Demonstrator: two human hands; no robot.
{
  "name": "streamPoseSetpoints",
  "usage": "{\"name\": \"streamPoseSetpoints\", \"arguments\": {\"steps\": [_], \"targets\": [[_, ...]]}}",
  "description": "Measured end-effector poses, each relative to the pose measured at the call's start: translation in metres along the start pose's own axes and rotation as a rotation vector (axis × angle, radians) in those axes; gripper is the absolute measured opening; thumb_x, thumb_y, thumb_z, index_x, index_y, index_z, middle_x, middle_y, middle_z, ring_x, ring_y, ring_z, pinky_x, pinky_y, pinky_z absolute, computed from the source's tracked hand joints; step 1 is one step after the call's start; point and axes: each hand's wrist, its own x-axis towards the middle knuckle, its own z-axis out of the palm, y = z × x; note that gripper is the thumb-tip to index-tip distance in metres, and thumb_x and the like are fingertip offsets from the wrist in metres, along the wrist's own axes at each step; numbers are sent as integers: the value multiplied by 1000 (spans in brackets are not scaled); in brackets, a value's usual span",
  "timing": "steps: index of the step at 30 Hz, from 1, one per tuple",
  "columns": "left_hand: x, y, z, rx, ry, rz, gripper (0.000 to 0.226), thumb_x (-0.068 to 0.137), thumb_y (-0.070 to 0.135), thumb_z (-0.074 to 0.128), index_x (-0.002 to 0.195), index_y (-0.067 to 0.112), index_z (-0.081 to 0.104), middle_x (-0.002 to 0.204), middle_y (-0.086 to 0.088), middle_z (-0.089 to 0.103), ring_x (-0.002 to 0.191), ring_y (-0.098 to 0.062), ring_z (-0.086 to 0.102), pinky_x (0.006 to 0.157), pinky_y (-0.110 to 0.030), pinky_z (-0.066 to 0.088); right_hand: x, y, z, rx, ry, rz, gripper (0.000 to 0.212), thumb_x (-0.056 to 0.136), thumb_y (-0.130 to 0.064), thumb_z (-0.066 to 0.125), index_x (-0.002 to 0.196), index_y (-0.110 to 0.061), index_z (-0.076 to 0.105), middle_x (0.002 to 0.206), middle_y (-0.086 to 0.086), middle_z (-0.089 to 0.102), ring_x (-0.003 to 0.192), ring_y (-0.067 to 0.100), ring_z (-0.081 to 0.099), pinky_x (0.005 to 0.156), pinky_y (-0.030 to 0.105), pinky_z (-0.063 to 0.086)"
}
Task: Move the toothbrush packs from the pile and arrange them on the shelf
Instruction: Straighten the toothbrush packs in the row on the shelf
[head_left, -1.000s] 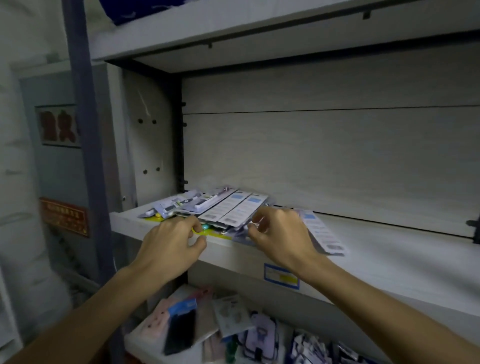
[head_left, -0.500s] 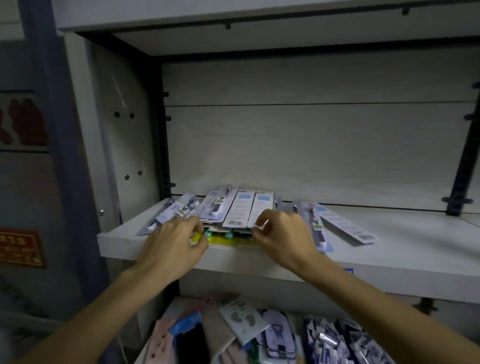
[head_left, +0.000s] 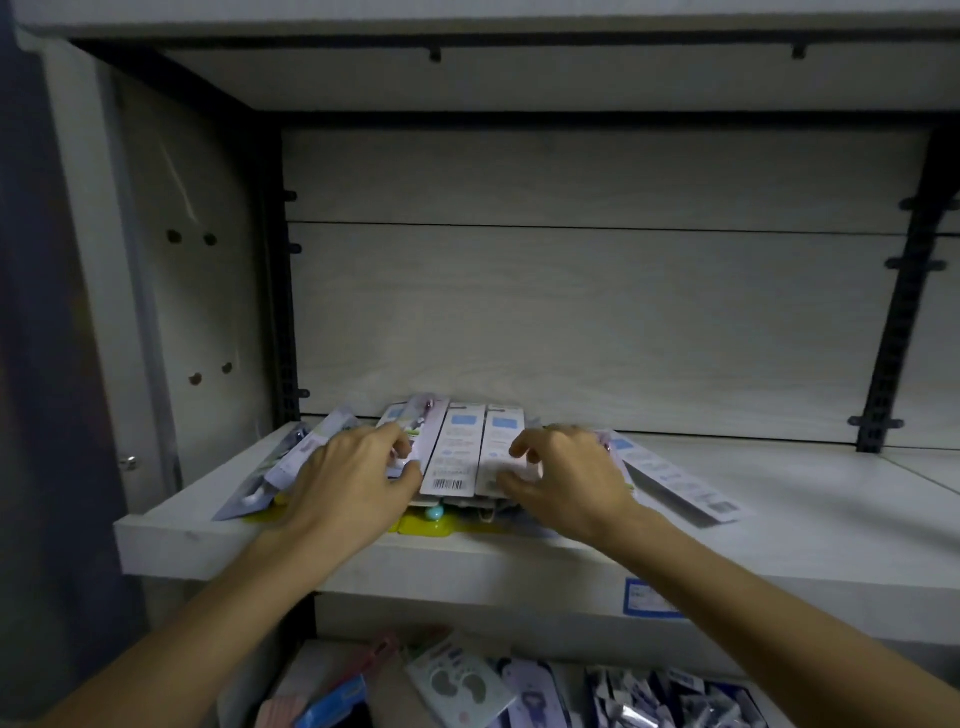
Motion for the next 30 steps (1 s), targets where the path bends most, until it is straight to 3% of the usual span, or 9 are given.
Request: {"name": "streamPoseSetpoints", "arguments": {"steps": [3, 5, 12, 16, 20, 23, 26, 28, 30], "targets": [[9, 0, 5, 22, -9, -16, 15, 84, 35, 59, 94, 24, 64, 95, 3, 62, 86, -16, 59, 73, -34, 51, 9, -1, 4, -79, -132, -36, 62, 80, -66, 56, 127, -26, 56, 129, 3, 57, 116, 24, 50, 95, 37, 44], [15, 1, 7, 37, -17, -25, 16, 85, 35, 58, 96, 24, 63, 97, 4, 63, 90, -17, 59, 75, -34, 50, 15, -1, 7, -75, -194, -40, 70, 76, -71, 56, 129, -25, 53, 126, 3, 58, 111, 22, 53, 94, 38, 45], [32, 3, 18, 71, -36, -59, 24, 87, 39, 57, 106, 25, 61, 107, 2, 65, 100, -20, 59, 80, -33, 49, 22, 12, 6, -184, -144, -163, 73, 72, -80, 49, 123, -29, 57, 109, -4, 66, 101, 19, 58, 91, 37, 37], [33, 3, 24, 163, -74, -108, 28, 87, 45, 54, 102, 23, 61, 107, -1, 63, 98, -22, 58, 77, -32, 48, 19, 11, 4, -193, -61, -245, 59, 82, -71, 43, 115, -25, 60, 98, 2, 67, 94, 23, 59, 92, 36, 37], [32, -2, 28, 168, -88, -143, 30, 87, 45, 54, 105, 22, 59, 110, -3, 61, 99, -25, 58, 76, -33, 48, 12, 7, 2, -184, 82, -309, 56, 85, -54, 22, 116, -20, 54, 90, 9, 66, 85, 32, 59, 87, 36, 41], [38, -4, 29, 220, -127, -170, 34, 88, 45, 50, 109, 19, 57, 112, -6, 61, 100, -28, 59, 78, -34, 49, 13, 12, 0, -84, 106, -180, 34, 91, -33, 41, 120, -19, 50, 91, 12, 67, 83, 36, 60, 73, 36, 44], [42, -3, 29, 242, -170, -169, 27, 87, 44, 51, 94, 18, 56, 104, -7, 61, 93, -28, 59, 75, -34, 51, 16, 20, 2, 83, 85, 12, 25, 86, -31, 49, 91, -14, 66, 77, 11, 69, 73, 30, 64, 63, 36, 49], [44, -2, 30, 235, -169, -156, 22, 86, 41, 52, 88, 19, 52, 98, -7, 61, 91, -27, 59, 73, -33, 51, 21, 26, 5, 188, 41, 124, 33, 85, -35, 54, 71, -8, 68, 65, 8, 67, 60, 20, 60, 60, 35, 50], [45, 0, 28, 198, -165, -152, 19, 86, 39, 53, 85, 20, 49, 92, -6, 60, 90, -27, 58, 71, -33, 51, 26, 32, 8, 240, 0, 195, 34, 84, -40, 61, 68, -11, 69, 64, 4, 68, 58, 16, 59, 61, 34, 51]]}}
